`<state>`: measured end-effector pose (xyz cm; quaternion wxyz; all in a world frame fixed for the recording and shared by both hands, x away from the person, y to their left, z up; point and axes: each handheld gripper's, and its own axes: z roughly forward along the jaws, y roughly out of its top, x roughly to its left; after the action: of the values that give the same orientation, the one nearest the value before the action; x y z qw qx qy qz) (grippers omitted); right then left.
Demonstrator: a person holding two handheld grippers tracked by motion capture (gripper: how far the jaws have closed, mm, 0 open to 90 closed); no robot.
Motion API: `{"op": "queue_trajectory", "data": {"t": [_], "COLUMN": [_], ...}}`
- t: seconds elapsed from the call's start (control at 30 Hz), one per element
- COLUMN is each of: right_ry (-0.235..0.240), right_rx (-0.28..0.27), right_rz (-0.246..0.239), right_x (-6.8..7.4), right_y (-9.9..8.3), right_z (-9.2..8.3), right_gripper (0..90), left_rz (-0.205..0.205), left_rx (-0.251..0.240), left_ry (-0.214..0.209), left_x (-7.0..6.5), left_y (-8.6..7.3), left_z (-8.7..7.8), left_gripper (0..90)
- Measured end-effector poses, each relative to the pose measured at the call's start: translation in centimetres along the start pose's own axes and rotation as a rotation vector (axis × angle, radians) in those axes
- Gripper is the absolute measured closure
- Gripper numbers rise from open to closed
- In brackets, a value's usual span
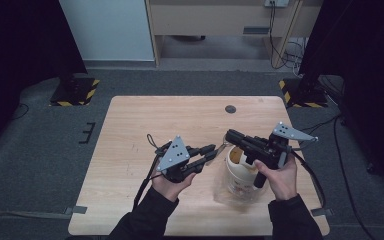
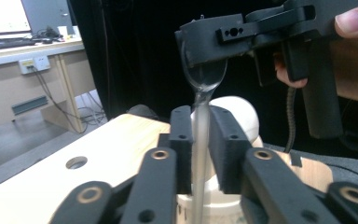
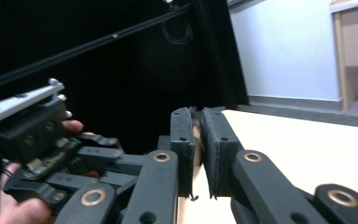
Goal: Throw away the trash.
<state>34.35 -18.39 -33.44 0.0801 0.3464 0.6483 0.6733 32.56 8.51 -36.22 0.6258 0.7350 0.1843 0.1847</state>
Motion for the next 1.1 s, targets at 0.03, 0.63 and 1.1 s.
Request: {"op": "queue_trajectory", "data": {"t": [0.03,0.63,1.1], "right_ry": [-0.006,-0.23,-0.36], "right_rx": [-0.002,0.022,0.125], "right_rz": [-0.01,-0.194,-0.291], "right_x": [-0.1,-1.3,-1.8], "right_y": [0.0,0.8,0.0], "right_z": [-0.1,-1.0,-0.3], "right_gripper": [83.6,83.5,81.6], "left_rz": [-0.004,-0.224,-0.256], "left_rx": [0.006,0.349,0.457], "left_ry": [0.008,0.241,0.324], "left_x": [0.2,7.0,9.4], "left_y": [-0.2,-12.3,-15.0], "left_z": [-0.4,-9.4,-9.7], "left_gripper": [75.8,57.2,32.2]}}
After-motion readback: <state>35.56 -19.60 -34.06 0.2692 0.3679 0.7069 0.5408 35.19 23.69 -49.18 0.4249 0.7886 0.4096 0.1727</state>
